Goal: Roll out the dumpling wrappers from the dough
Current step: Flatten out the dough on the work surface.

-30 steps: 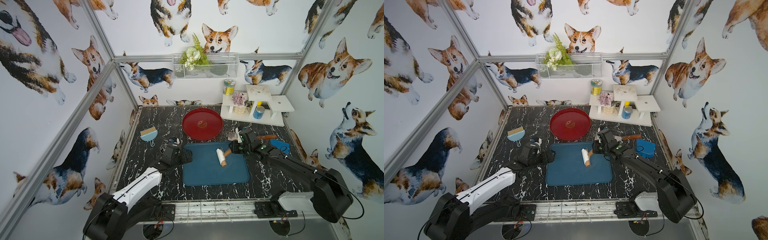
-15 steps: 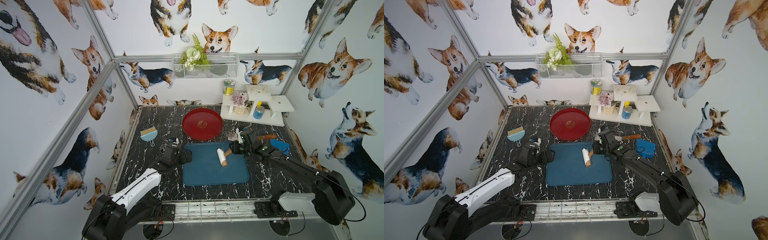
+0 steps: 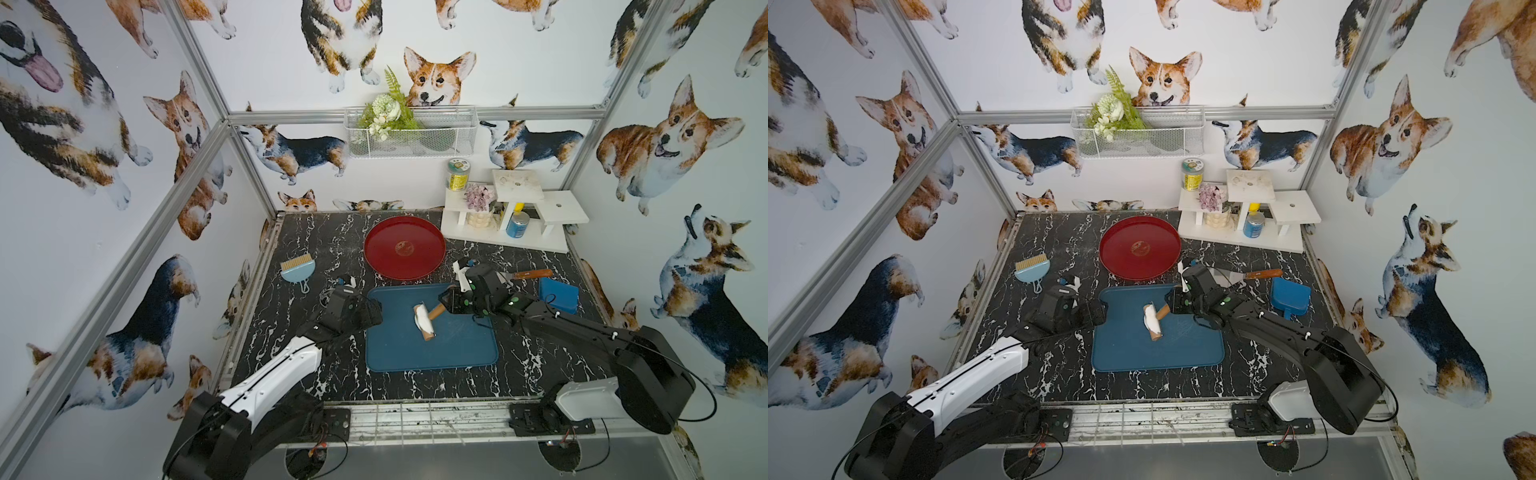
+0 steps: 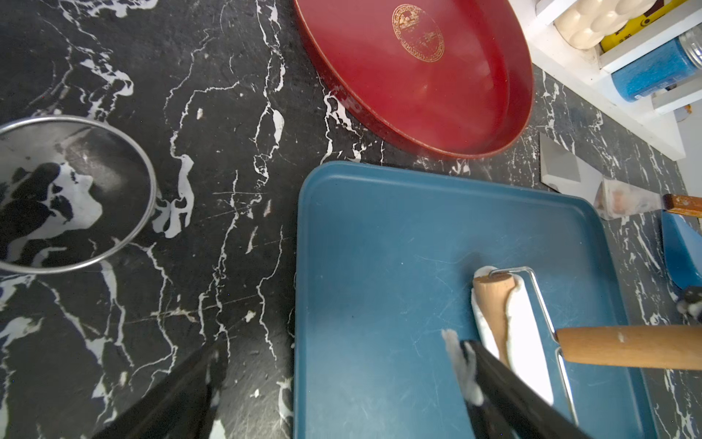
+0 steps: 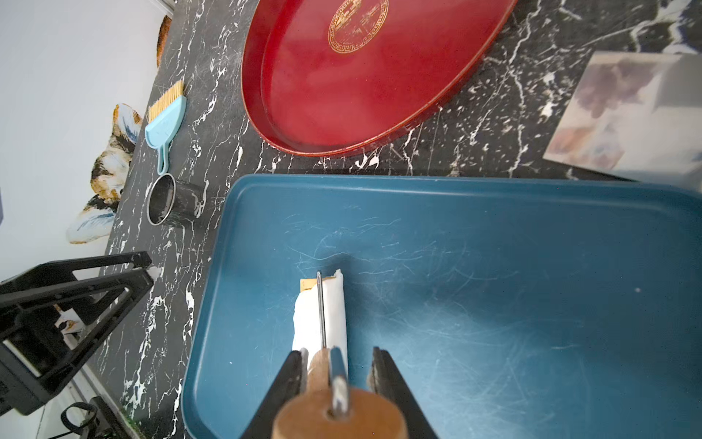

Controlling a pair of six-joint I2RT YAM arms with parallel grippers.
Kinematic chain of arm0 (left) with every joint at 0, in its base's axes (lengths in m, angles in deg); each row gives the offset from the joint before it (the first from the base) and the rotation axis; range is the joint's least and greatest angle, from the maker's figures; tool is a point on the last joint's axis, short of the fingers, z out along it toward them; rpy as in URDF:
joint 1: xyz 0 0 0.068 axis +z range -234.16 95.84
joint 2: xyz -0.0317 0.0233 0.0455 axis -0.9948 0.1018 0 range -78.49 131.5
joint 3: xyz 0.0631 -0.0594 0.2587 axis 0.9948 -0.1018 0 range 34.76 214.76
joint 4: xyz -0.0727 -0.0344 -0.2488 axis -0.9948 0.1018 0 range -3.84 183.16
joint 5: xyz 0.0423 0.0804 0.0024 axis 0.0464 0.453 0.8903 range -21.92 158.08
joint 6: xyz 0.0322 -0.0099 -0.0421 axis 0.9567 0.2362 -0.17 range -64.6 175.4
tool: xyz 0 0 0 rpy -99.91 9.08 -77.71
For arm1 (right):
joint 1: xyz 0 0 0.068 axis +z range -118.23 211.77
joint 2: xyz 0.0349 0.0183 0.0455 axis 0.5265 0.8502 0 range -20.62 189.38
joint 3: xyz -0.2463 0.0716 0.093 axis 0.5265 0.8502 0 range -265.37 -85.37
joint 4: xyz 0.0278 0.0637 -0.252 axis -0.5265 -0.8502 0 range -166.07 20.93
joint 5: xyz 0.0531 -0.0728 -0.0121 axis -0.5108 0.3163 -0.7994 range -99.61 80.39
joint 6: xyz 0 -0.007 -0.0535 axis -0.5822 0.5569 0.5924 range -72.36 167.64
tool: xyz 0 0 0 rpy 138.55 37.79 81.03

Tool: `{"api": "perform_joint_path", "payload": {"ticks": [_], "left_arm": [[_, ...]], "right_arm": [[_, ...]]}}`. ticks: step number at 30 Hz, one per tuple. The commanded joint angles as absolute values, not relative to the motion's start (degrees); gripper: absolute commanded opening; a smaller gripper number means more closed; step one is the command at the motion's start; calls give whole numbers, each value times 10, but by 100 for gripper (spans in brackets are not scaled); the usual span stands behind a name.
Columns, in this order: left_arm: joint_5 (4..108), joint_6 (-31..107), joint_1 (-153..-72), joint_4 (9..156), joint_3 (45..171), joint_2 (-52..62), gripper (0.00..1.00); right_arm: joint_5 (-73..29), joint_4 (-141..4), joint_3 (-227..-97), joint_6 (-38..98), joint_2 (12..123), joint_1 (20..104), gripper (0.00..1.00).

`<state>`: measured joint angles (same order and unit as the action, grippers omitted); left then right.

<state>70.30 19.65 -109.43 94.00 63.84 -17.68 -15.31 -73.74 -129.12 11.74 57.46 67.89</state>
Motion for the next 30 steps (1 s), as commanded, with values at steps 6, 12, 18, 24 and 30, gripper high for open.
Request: {"api": "perform_joint_path", "payload": {"ticks": [6, 12, 18, 24, 30], "left_arm": [[711, 201, -1095, 945, 645, -184, 100], [776, 223, -1079, 1000, 687, -160, 100], [769, 243, -990, 1002, 710, -129, 100], [777, 247, -906, 982, 713, -102, 100], [748, 249, -826, 957, 711, -58, 96]], "right_arm": [[-129, -864, -1282, 138, 584, 681, 0], [-105, -880, -1291, 144, 560, 677, 0], [-96, -907, -1282, 168, 524, 636, 0], [-96, -910, -1275, 180, 500, 617, 0], [-118, -890, -1269, 175, 506, 617, 0]]}}
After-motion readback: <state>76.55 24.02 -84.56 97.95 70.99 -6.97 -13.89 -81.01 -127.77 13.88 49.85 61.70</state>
